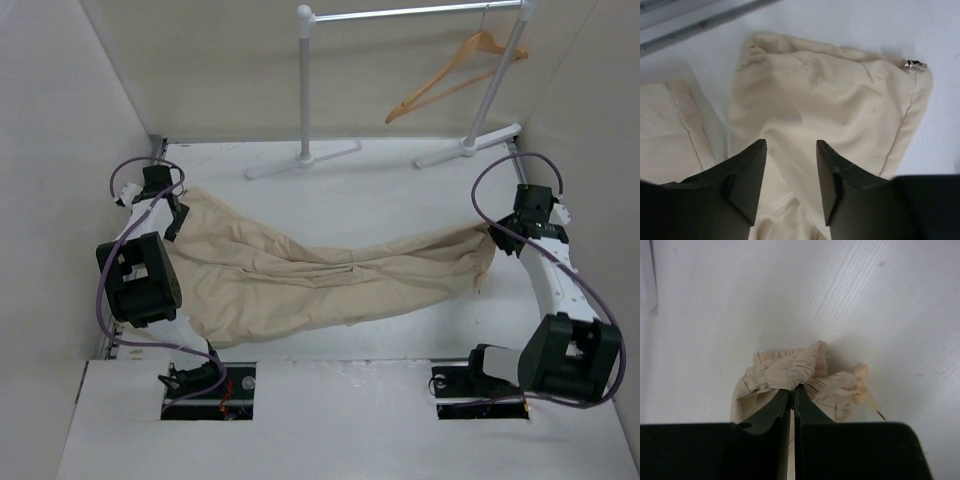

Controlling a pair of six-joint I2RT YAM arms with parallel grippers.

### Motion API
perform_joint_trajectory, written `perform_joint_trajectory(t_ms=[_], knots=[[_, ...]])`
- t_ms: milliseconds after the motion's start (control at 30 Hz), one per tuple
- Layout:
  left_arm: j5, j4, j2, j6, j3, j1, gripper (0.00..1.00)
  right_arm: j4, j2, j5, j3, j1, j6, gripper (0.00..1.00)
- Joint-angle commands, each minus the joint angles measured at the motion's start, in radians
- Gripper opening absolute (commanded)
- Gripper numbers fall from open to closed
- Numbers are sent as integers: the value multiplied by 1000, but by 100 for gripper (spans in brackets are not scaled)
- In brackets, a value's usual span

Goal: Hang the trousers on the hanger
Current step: Flatten out the trousers at the center of the board.

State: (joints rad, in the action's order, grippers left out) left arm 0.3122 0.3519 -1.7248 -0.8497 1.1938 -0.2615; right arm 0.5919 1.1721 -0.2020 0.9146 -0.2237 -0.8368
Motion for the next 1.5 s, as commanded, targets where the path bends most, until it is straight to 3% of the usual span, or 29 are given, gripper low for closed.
perform_joint_trajectory(t_ms=[0, 200, 500, 767, 900, 967, 1067, 1233, 1467], knots=[[-36, -11, 53, 20, -36, -8, 45, -133, 87, -22, 72, 34, -19, 0], [-24, -19, 113, 70, 38, -25, 49, -141, 69, -76, 79, 65, 27, 0], [-56, 120, -347, 202, 512, 80, 49, -152, 110, -51, 118, 160, 42, 0], [-13, 249, -559, 216, 747, 98, 46, -152, 116, -25, 115, 163, 65, 1], [19, 246, -619, 215, 800, 86, 35, -156, 133, -19, 116, 162, 84, 1], [13, 260, -644, 210, 823, 69, 17, -158, 141, -19, 124, 154, 87, 0], [27, 233, -546, 178, 755, 49, 3, -156, 138, -25, 159, 149, 105, 0], [59, 78, -175, 132, 534, 46, 2, -152, 28, -77, 250, 152, 146, 0], [133, 58, 255, 26, 284, 29, 2, -71, -264, -108, 204, 166, 154, 0]])
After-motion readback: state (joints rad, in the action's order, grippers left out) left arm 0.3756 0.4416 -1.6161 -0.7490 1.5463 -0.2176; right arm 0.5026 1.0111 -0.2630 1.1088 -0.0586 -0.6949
